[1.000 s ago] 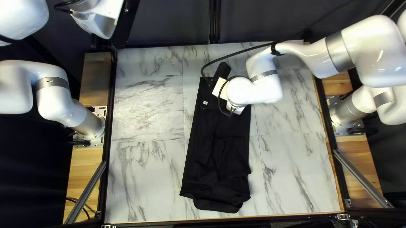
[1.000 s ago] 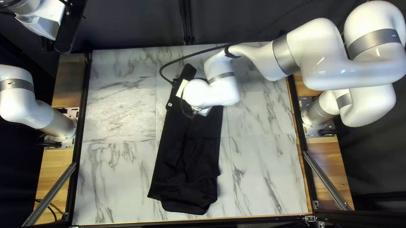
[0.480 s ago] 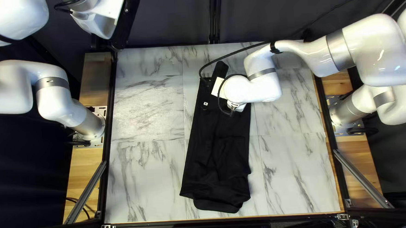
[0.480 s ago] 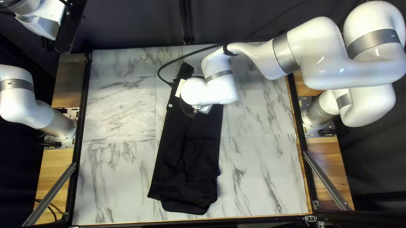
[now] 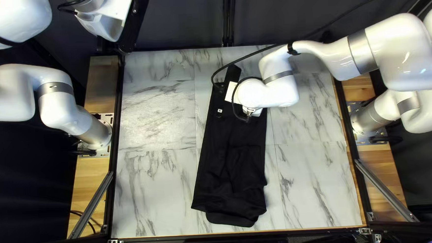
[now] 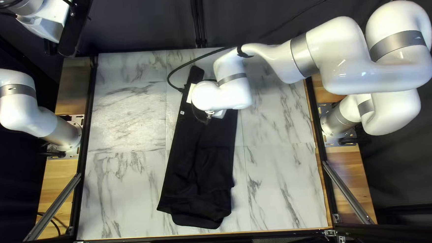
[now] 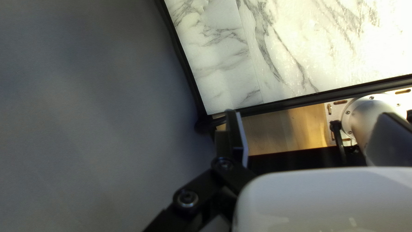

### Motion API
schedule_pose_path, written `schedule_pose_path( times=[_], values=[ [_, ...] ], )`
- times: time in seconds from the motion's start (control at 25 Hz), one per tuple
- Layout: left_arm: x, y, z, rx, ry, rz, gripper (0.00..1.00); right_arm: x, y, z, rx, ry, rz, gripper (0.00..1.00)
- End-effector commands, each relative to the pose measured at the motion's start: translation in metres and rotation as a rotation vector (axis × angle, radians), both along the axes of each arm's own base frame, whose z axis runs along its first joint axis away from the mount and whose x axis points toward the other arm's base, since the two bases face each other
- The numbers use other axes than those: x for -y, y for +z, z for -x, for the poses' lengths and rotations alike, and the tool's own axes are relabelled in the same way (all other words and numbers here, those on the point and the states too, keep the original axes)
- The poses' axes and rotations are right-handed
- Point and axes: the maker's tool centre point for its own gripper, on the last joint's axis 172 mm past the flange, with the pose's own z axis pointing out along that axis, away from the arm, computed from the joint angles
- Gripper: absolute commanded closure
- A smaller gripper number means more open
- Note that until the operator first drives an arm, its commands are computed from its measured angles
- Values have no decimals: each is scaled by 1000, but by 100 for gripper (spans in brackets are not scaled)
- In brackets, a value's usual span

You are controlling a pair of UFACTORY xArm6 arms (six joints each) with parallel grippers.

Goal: Fold t-shirt

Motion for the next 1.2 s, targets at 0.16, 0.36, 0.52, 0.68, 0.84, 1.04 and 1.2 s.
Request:
schedule_pose_path(
  times=[0.16, 0.36, 0.52, 0.68, 0.84, 1.04, 1.2],
  values=[
    [0, 0, 0, 0, 0, 0, 0, 1, 8, 7, -38, 22, 11, 84],
    [0, 0, 0, 0, 0, 0, 0, 1, 5, 11, -62, 34, 22, 81],
    [0, 0, 0, 0, 0, 0, 0, -2, 2, 4, -7, 21, -10, 0],
    [0, 0, 0, 0, 0, 0, 0, -1, -1, -3, 102, -16, -62, 0],
    [0, 0, 0, 0, 0, 0, 0, 0, -4, -3, 195, -84, -84, 0],
    [0, 0, 0, 0, 0, 0, 0, -6, -6, 4, 264, -161, -71, 0],
    [0, 0, 0, 0, 0, 0, 0, -15, -12, 12, 292, -216, -58, 0]
  ],
)
